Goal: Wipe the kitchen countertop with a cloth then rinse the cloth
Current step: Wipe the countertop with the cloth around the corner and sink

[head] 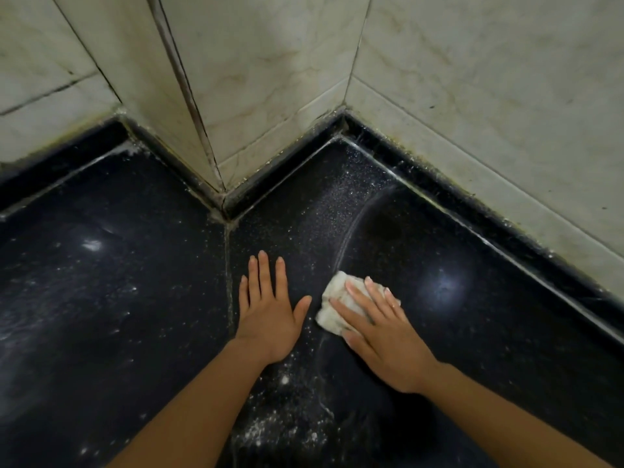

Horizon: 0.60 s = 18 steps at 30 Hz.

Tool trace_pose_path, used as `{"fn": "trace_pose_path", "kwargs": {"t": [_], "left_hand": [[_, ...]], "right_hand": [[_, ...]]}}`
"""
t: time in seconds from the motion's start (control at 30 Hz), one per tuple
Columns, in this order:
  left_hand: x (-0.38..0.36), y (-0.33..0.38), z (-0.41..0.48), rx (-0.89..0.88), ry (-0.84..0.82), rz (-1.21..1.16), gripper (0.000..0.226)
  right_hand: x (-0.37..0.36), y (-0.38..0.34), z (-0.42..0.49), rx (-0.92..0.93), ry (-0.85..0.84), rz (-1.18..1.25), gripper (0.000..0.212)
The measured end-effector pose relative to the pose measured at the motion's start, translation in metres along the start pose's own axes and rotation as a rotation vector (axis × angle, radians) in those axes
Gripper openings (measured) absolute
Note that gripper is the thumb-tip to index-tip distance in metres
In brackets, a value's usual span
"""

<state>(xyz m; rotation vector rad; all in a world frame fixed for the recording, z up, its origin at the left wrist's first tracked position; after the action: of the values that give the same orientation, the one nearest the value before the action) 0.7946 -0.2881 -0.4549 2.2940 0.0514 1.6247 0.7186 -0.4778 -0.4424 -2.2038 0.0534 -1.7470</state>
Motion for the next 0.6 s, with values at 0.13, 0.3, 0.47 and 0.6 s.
{"fn": "trace_pose_path", "kwargs": {"t": [0.13,0.3,0.47,0.6], "left_hand": [[0.010,-0.006,0.001,-0.035,-0.018,-0.039,0.082],[0.040,-0.036,0.033,0.104,0.266,-0.100,0.086],[0.055,-0.067,0.080,0.236,0.322,-0.165,0.098],[0.042,-0.070,0.087,0.236,0.340,-0.079,0.100]], "right_hand": [[0.009,0.030,0.019,-0.083,0.014,-0.020,0.049],[0.030,0.083,0.075,-0.529,0.165,0.049,0.052],[0.042,0.097,0.119,-0.729,0.224,0.133,0.054],[0.043,0.093,0.146,-0.853,0.270,0.175,0.054]]}}
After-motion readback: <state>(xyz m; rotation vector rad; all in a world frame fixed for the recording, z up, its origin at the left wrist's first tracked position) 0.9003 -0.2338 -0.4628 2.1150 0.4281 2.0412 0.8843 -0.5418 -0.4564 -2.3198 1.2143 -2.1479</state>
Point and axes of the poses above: each hand's wrist, its own z-axis towards the middle knuckle, its own x-axis out of the back of the hand, y = z × x, the point moved 2 cm from there along z, towards the middle knuckle, and after that the axes turned 10 degrees about y, right-handed, at the moved point
